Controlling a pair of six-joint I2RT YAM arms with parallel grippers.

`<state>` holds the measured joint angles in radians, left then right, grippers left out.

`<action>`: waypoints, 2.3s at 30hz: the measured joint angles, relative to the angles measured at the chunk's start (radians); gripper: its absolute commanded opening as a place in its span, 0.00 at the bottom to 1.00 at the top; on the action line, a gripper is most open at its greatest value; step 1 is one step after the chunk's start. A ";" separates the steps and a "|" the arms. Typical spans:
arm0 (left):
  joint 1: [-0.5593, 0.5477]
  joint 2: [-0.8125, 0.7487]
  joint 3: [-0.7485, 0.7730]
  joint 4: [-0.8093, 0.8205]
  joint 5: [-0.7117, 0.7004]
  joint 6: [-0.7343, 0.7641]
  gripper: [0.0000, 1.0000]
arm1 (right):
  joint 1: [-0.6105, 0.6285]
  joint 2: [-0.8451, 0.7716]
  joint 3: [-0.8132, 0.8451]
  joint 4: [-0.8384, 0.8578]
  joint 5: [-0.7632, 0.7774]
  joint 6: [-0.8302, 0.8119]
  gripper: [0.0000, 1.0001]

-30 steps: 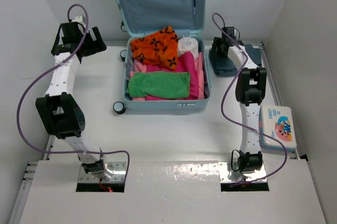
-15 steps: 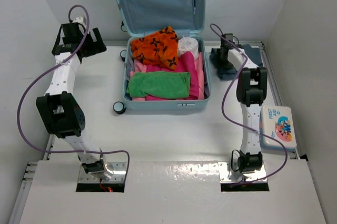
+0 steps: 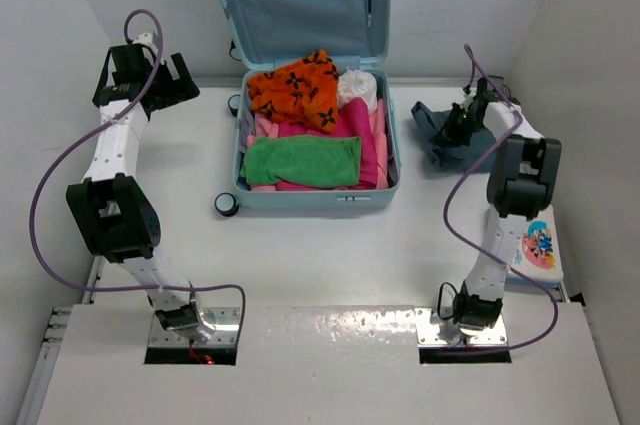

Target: Pack the luggage

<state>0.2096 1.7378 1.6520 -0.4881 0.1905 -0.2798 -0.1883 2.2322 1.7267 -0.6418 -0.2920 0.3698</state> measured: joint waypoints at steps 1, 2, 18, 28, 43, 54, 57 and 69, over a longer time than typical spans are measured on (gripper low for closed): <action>0.002 0.000 0.000 0.000 0.005 -0.002 0.94 | -0.004 -0.047 -0.048 0.024 -0.069 0.028 0.00; 0.002 0.000 0.000 0.000 0.013 -0.004 0.94 | 0.000 -0.109 -0.116 0.057 -0.135 0.058 0.00; 0.010 0.001 -0.008 -0.011 0.106 -0.014 0.94 | 0.425 -0.529 -0.411 0.309 -0.391 0.319 0.00; 0.056 -0.004 -0.102 -0.022 0.126 -0.013 0.94 | 0.613 -0.314 -0.222 0.404 -0.363 0.347 0.00; 0.117 -0.077 -0.215 -0.035 0.148 -0.005 0.94 | 0.767 0.006 0.104 0.286 -0.369 0.105 0.00; 0.119 -0.078 -0.216 -0.034 0.158 -0.009 0.94 | 0.863 0.088 0.286 0.101 -0.391 -0.246 0.00; 0.119 -0.077 -0.216 -0.034 0.158 -0.013 0.94 | 0.872 0.090 0.286 0.095 -0.358 -0.269 0.00; 0.096 -0.072 -0.215 -0.025 0.155 -0.034 0.94 | 0.872 0.134 0.320 0.112 -0.318 -0.186 0.67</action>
<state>0.3058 1.6657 1.4368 -0.5133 0.3458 -0.3134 0.6834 2.3661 2.0464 -0.5297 -0.6102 0.1841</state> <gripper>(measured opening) 0.939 0.614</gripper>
